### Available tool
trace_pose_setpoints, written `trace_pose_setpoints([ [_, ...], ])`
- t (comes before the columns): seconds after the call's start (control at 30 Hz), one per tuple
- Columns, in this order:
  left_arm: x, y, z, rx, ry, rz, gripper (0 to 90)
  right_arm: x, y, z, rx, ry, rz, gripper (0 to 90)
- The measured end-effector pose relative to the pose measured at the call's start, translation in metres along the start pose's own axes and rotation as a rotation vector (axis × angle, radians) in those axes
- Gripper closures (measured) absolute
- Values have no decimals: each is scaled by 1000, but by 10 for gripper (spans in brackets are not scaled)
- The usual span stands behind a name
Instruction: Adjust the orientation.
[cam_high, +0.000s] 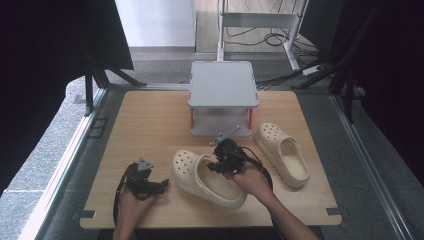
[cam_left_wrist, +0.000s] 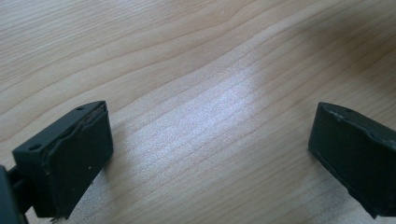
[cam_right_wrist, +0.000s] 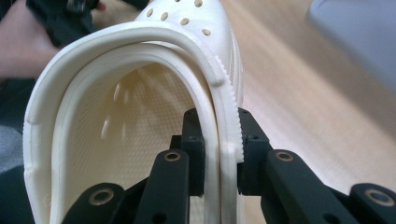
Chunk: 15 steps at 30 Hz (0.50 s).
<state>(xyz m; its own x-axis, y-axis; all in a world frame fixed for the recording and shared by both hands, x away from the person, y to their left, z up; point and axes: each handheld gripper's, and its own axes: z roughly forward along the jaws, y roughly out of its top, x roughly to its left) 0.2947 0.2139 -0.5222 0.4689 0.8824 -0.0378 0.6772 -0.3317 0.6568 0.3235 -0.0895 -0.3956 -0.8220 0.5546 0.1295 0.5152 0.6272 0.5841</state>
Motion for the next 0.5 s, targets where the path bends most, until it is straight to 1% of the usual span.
trace_pose_setpoints([
  [0.1, 0, 0, 0, 1, -1, 0, 0, 1, -19, 7, -13, 13, 21, 774],
  [0.17, 0, 0, 0, 0, 0, -1, 0, 1, -33, 15, -13, 21, 40, 773],
  [0.2, 0, 0, 0, -1, 0, -1, 0, 1, -38, 18, -12, 22, 42, 773],
  [0.27, 0, 0, 0, 0, 1, 1, 0, 0, -49, 24, -5, 13, 36, 773],
  [0.33, 0, 0, 0, 0, 1, 1, 0, -3, -57, 26, -16, 32, 42, 771],
  [0.47, 0, 0, 0, 0, 1, 1, 0, -9, -68, 31, 12, 26, 4, 762],
  [0.5, 0, 0, 0, 0, 1, 1, 0, -11, -69, 31, 4, 33, 6, 758],
])
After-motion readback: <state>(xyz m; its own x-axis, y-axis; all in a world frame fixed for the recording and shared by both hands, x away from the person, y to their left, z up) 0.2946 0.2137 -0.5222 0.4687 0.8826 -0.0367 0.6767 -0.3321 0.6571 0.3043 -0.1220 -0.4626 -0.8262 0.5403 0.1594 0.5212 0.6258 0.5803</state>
